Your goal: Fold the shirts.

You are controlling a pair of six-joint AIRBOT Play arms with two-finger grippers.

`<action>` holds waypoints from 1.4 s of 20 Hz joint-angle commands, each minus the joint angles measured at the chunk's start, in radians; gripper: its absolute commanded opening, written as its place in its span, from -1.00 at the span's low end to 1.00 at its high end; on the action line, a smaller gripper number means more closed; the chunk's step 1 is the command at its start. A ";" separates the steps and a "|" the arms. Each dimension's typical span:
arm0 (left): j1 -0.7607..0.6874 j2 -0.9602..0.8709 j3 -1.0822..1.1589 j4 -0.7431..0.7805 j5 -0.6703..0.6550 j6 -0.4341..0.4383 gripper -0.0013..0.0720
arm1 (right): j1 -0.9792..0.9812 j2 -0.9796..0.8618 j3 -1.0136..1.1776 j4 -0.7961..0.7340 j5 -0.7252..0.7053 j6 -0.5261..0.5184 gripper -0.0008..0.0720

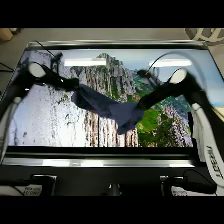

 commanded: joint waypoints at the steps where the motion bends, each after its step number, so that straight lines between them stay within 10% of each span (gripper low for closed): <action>1: -0.002 0.303 0.067 0.024 0.059 0.042 -0.90 | -0.064 0.229 0.249 -0.122 -0.040 -0.017 -0.91; 6: -0.059 0.713 0.084 0.019 0.143 -0.049 -0.91 | -0.075 0.604 0.392 -0.172 -0.170 0.017 -0.91; 16: -0.095 0.722 -0.201 0.171 -0.082 -0.086 -0.90 | -0.075 0.624 0.068 -0.347 0.367 0.188 -0.91; 21: -0.095 0.526 -0.601 0.121 0.235 -0.082 -0.91 | -0.075 0.603 -0.578 -0.309 -0.149 0.222 -0.91; 26: -0.086 0.175 -0.529 -0.048 0.325 -0.082 -0.89 | -0.075 0.456 -0.677 -0.263 -0.413 0.326 -0.91; 27: -0.074 0.127 -0.477 -0.067 0.269 -0.082 -0.46 | -0.075 0.447 -0.677 -0.237 -0.423 0.326 -0.91; 28: -0.055 0.098 -0.421 -0.064 0.187 -0.078 0.39 | -0.075 0.447 -0.677 -0.217 -0.423 0.325 -0.91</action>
